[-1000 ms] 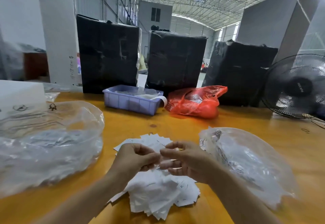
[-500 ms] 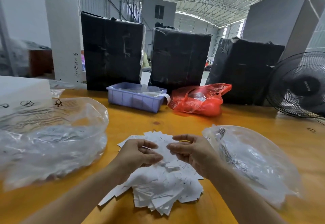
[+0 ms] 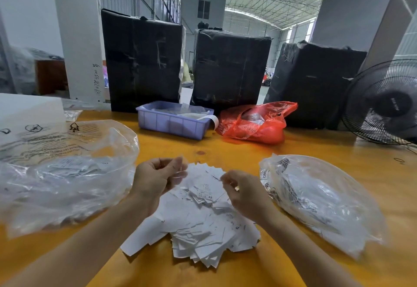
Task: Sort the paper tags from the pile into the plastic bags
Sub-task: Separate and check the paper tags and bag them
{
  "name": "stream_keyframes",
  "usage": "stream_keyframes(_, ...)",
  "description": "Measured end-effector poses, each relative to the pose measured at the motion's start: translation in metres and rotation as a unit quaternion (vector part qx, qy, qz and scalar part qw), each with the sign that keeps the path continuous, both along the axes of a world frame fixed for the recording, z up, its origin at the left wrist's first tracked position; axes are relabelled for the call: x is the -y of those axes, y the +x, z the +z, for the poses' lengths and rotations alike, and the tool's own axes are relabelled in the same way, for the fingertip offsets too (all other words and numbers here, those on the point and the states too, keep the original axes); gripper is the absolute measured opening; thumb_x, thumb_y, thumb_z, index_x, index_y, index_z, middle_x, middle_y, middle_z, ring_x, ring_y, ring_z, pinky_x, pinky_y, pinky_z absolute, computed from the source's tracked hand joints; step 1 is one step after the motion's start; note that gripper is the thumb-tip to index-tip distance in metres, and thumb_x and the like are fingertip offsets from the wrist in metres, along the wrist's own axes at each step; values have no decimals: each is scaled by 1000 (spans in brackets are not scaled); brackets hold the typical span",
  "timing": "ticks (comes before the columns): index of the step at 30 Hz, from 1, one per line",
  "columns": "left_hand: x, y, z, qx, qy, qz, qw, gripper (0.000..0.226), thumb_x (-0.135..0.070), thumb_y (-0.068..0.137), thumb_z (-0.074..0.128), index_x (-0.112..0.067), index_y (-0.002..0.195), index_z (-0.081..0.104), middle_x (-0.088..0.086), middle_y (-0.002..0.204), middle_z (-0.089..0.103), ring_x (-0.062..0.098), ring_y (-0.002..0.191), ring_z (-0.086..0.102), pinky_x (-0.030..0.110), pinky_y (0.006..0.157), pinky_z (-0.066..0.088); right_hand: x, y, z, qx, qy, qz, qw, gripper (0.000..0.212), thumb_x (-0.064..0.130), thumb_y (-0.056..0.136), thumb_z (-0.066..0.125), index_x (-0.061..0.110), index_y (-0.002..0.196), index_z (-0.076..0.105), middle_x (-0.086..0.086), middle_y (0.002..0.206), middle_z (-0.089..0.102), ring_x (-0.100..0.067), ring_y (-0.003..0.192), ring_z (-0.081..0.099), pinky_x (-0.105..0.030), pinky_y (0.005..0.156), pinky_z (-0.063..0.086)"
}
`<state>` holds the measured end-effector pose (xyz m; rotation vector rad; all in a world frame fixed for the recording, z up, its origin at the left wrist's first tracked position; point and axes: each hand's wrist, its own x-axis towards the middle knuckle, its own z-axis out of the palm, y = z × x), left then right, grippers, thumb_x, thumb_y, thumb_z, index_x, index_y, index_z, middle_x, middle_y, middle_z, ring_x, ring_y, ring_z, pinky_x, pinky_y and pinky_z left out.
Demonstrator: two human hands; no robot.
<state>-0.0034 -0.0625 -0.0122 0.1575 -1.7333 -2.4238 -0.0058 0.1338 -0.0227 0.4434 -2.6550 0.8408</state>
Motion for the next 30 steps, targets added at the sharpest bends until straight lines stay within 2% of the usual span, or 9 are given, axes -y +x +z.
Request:
stream_keyframes(4, 5, -3, -4, -30, -97, 42, 994, 15, -10, 72, 76, -6, 80, 63, 7, 70, 69, 13, 62, 62, 16, 52, 50, 7, -8, -18, 24, 67, 6, 997, 42, 34, 94, 55, 14, 132, 53, -1, 133, 56, -14, 126, 44, -22, 101, 33)
stream_keyframes(8, 6, -6, -13, -19, -152, 24, 988, 15, -8, 69, 79, -7, 75, 65, -9, 45, 55, 9, 53, 55, 19, 55, 45, 23, -15, -28, 52, 86, -8, 995, 61, 42, 85, 64, 16, 137, 47, -1, 138, 50, -18, 131, 37, -31, 108, 30)
stream_keyframes(11, 3, -6, -19, -16, -163, 4, 986, 16, -4, 67, 81, -5, 72, 66, -10, 41, 54, -2, 43, 54, 9, 44, 41, 23, -16, -27, 83, -4, -4, 997, 62, 31, 77, 76, 19, 132, 52, 0, 129, 56, -17, 122, 46, -31, 103, 37)
stream_keyframes(13, 1, -6, -21, -11, -167, -5, 986, 15, -4, 66, 81, -7, 69, 67, -8, 44, 58, -3, 43, 55, 8, 43, 40, 20, -15, -24, 106, -51, 17, 993, 51, 24, 77, 76, 25, 125, 59, 1, 121, 58, -13, 112, 51, -28, 97, 42)
stream_keyframes(16, -2, -5, -22, 2, -178, -24, 984, 14, -8, 67, 82, -12, 68, 68, -8, 48, 61, -3, 46, 56, 10, 48, 40, 19, -12, -21, 84, -44, 22, 995, 25, 36, 84, 67, 27, 108, 70, 4, 116, 60, -9, 109, 51, -27, 94, 42)
stream_keyframes(18, -3, -5, -23, 4, -185, -31, 982, 13, -10, 67, 82, -12, 69, 69, -8, 50, 61, -2, 47, 56, 14, 52, 40, 22, -11, -21, 65, -30, -9, 997, 28, 45, 85, 64, 25, 103, 71, 2, 113, 61, -12, 110, 51, -31, 95, 42)
stream_keyframes(21, -3, -3, -24, 4, -184, -38, 982, 12, -8, 68, 82, -10, 70, 70, -7, 51, 61, 1, 49, 55, 19, 55, 40, 26, -9, -23, 84, 16, -80, 993, 47, 50, 79, 68, 21, 115, 62, -1, 115, 59, -18, 112, 52, -36, 95, 43)
stream_keyframes(26, -7, 0, -23, 20, -170, -54, 984, 13, -8, 67, 82, -8, 75, 70, 2, 65, 66, 11, 61, 55, 22, 56, 41, 27, -7, -22, 179, -110, -79, 975, 59, 24, 69, 83, 16, 119, 53, 1, 89, 59, -19, 91, 62, -33, 79, 49)
stream_keyframes(30, -9, 3, -21, 22, -157, -76, 984, 15, -7, 68, 81, -7, 77, 70, -2, 62, 65, 9, 56, 53, 22, 55, 41, 18, -5, -12, 193, -211, -43, 957, 23, 9, 73, 79, 9, 94, 67, -4, 80, 68, -17, 72, 66, -31, 67, 56)
